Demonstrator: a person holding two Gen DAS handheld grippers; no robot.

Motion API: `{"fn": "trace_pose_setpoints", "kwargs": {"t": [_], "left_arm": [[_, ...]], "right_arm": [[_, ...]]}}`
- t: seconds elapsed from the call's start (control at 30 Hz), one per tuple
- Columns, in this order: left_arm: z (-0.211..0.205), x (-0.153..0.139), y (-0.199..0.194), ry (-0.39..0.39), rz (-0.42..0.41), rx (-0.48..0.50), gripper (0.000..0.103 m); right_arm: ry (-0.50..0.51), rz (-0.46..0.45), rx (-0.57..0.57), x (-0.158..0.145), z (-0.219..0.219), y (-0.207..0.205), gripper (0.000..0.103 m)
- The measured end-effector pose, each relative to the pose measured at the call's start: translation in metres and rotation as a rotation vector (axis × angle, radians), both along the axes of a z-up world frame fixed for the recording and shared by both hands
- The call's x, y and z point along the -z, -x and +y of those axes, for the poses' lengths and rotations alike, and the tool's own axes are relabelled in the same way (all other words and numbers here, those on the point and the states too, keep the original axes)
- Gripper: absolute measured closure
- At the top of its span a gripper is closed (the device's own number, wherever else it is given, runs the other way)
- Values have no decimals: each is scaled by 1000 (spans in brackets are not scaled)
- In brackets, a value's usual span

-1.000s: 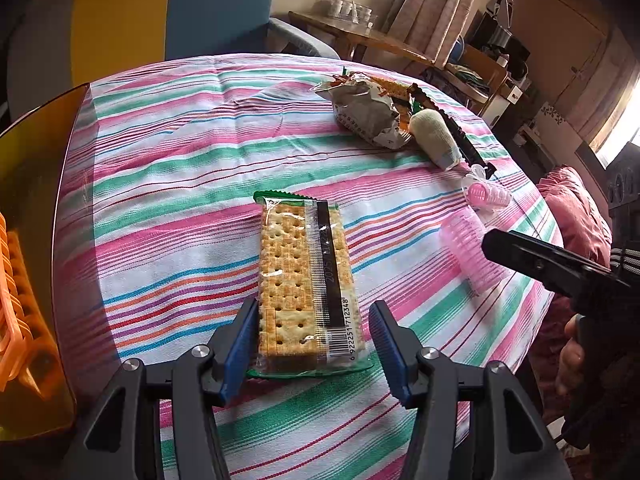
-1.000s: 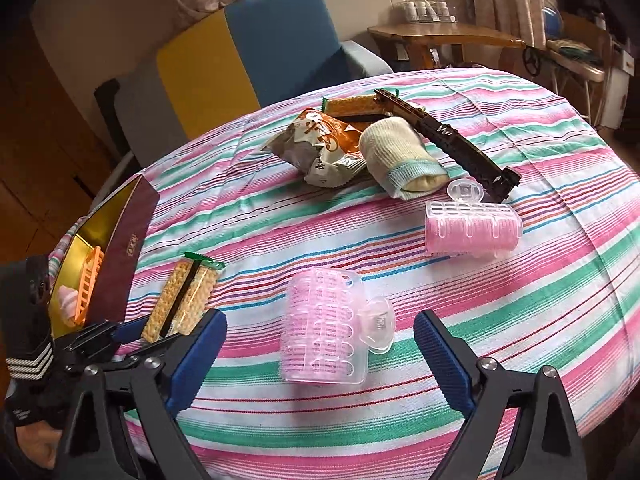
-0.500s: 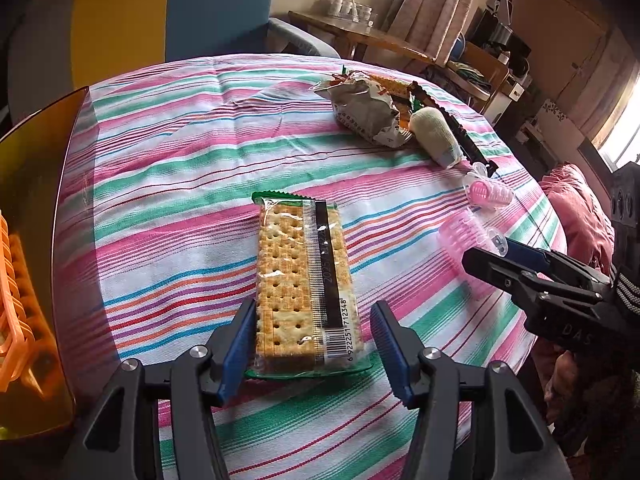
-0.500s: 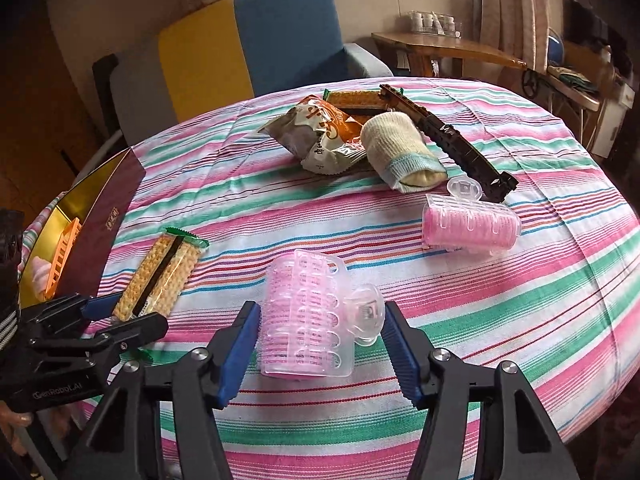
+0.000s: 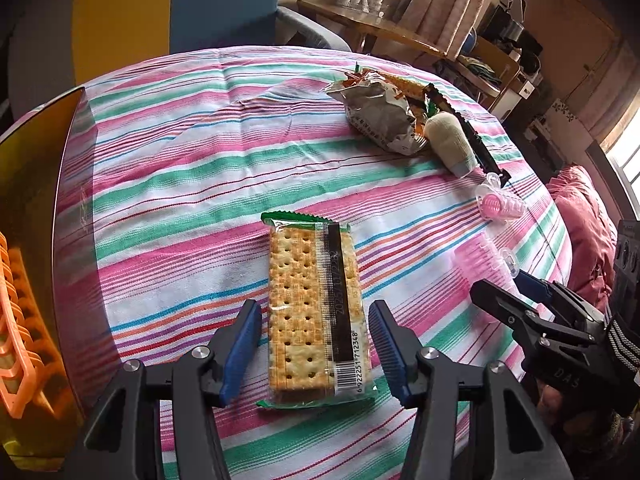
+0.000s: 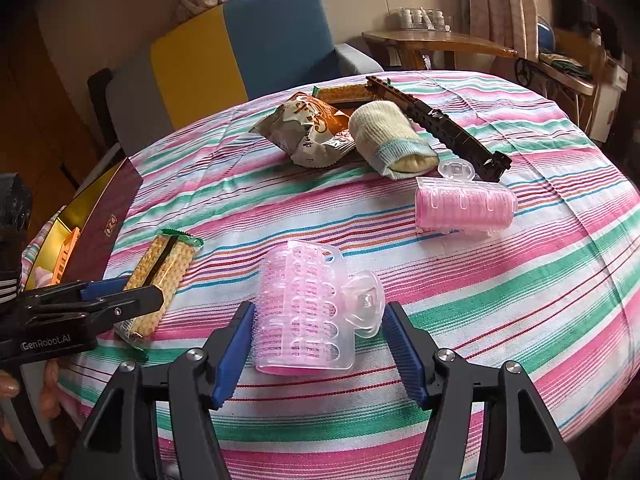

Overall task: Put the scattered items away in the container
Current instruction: 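Hold the cracker packet in the left gripper while the right gripper grasps a pink roller, then carry the cracker packet and pink roller into the gold tray and release both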

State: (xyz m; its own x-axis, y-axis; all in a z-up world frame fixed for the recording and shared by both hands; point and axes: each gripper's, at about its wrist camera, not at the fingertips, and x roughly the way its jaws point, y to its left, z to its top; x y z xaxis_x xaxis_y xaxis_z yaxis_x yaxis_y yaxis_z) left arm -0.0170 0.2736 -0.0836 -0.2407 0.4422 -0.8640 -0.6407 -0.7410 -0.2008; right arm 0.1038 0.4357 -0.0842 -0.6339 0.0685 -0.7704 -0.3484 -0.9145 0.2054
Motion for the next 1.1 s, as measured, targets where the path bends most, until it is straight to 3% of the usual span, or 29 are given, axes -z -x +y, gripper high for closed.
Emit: {"fn": "trace_pose_setpoints", "kwargs": {"t": [0.13, 0.33, 0.7, 1.1], "left_arm": [[3, 1, -6, 32, 47, 13, 54], [1, -1, -24, 24, 73, 52, 55], [-15, -23, -44, -68, 102, 84, 55], [-67, -56, -35, -137, 149, -43, 55]], "right_arm": [[-26, -2, -2, 2, -3, 1, 37], [-52, -10, 8, 2, -8, 0, 39], [-7, -3, 10, -7, -19, -13, 40], [-17, 39, -127, -31, -72, 12, 40]]}}
